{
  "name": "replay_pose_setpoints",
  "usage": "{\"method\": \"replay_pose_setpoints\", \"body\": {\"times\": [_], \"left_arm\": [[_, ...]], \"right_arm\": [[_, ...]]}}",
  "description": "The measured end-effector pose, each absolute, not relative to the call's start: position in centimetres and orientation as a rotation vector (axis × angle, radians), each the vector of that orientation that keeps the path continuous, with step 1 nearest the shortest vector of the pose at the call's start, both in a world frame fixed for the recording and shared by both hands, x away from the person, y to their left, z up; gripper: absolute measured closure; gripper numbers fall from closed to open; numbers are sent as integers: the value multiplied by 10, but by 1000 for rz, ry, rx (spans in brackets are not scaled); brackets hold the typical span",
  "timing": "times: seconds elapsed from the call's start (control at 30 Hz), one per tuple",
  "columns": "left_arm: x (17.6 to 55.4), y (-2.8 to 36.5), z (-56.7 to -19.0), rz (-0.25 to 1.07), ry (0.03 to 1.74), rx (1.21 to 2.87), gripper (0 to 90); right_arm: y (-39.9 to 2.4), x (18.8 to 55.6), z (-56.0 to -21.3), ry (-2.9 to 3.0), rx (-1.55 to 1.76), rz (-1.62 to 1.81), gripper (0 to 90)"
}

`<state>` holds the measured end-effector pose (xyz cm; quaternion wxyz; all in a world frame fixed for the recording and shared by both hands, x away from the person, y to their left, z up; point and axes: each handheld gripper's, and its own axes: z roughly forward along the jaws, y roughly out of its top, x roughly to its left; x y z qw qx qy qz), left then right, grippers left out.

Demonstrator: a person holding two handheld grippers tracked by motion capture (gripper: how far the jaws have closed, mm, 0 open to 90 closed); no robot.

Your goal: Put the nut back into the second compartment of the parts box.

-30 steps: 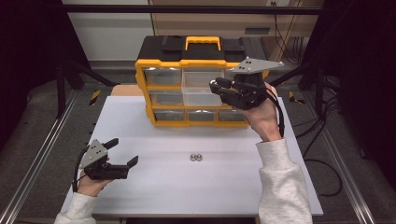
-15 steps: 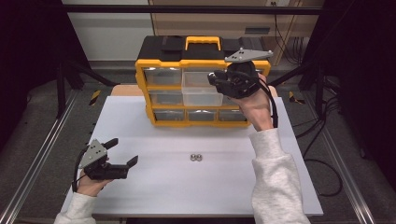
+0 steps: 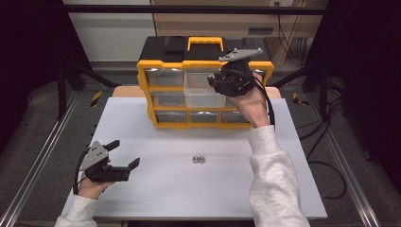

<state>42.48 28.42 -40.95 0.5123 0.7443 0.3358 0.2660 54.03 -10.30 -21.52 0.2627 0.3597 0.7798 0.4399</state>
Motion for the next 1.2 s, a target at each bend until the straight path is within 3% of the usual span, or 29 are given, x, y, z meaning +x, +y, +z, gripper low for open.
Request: {"method": "replay_pose_setpoints", "body": {"times": [0.23,0.37,0.53,0.67,0.83,1.2], "left_arm": [[425,284,-409,641,809,1790,21],[425,284,-409,640,806,1792,21],[425,284,-409,640,808,1789,21],[425,284,-409,640,806,1790,20],[425,284,-409,640,808,1792,21],[425,283,-410,640,807,1793,20]], "right_arm": [[-101,545,-218,2115,1019,1156,697],[-101,548,-219,2121,1041,1143,766],[-99,549,-220,2122,1049,1120,740],[-99,546,-219,2106,1029,1180,639],[-104,539,-215,2073,979,1273,429],[-117,517,-220,2012,923,1341,112]]}}
